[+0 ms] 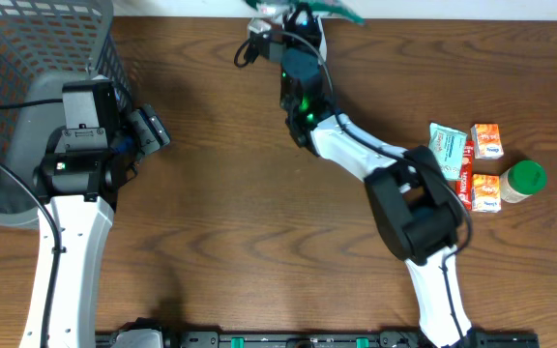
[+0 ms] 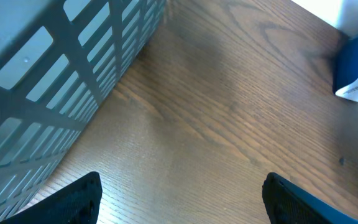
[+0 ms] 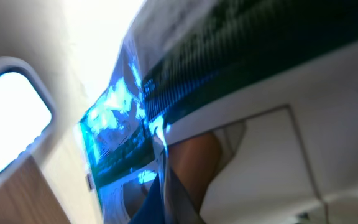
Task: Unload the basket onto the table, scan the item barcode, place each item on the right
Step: 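Raise the gloves pack up in front of the white scanner, then carry the gloves pack to the right side and set it down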
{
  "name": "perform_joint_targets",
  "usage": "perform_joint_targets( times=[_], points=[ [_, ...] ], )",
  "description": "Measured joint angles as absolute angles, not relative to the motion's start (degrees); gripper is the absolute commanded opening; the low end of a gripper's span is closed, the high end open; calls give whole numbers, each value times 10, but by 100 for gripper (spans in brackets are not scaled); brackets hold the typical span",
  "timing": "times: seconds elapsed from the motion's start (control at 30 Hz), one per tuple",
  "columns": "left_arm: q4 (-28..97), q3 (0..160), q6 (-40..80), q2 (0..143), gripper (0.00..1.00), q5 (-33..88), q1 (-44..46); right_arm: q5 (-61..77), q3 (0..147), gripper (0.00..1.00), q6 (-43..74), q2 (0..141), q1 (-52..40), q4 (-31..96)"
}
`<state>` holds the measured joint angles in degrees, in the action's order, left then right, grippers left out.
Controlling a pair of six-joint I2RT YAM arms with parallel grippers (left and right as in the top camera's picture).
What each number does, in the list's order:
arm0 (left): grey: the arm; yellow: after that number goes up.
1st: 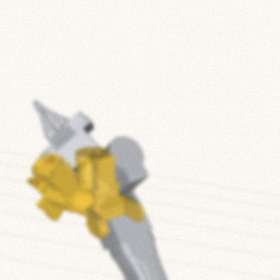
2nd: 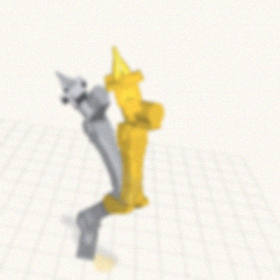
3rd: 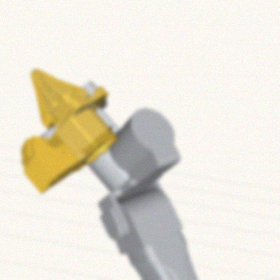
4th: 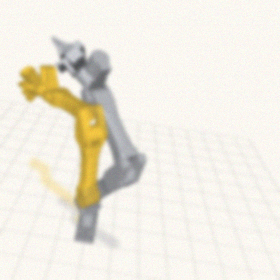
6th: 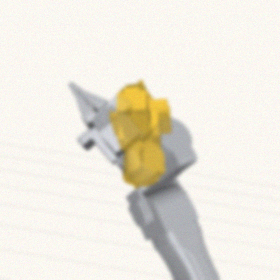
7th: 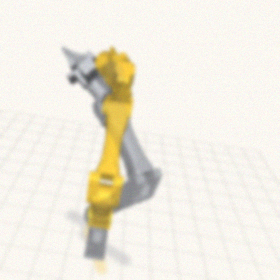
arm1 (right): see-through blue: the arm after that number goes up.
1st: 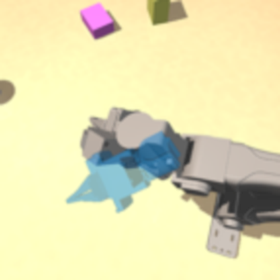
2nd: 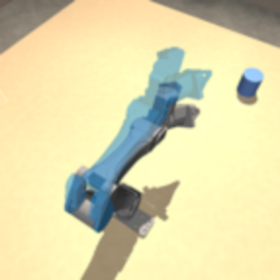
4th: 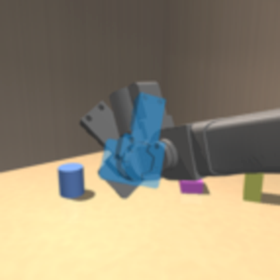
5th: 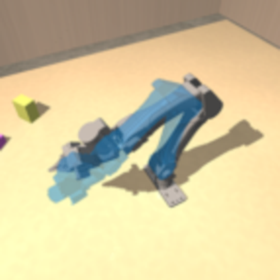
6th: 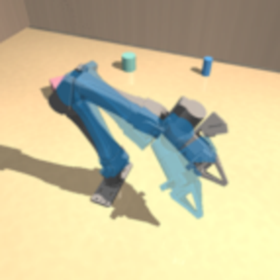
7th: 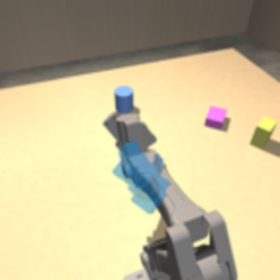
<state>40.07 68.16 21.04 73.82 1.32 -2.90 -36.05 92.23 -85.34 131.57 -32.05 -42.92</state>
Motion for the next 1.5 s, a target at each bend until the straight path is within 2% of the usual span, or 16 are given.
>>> perform_joint_targets(
  times=[0.13, 0.37, 0.6, 0.87, 0.97, 1.07, 1.3, 1.5],
  points=[
    [401, 682, 210, 738, 84, 13, -29, -354, 922, 1, -855, 1357, -322, -475],
    [401, 682, 210, 738, 84, 13, -29, -354, 922, 1, -845, 1369, -328, -463],
    [401, 682, 210, 738, 84, 13, -29, -357, 922, 1, -766, 1369, -345, -414],
    [401, 682, 210, 738, 84, 13, -29, -397, 922, 1, -673, 1369, -341, -477],
    [401, 682, 210, 738, 84, 13, -29, -416, 922, 1, -631, 1359, -338, -459],
    [401, 682, 210, 738, 84, 13, -29, -423, 921, 1, -594, 1325, -335, -376],
    [401, 682, 210, 738, 84, 13, -29, -388, 924, 1, -429, 1108, -329, -6],
    [402, 682, 210, 738, 84, 13, -29, -239, 930, 1, -247, 933, -267, 293]
  ],
)
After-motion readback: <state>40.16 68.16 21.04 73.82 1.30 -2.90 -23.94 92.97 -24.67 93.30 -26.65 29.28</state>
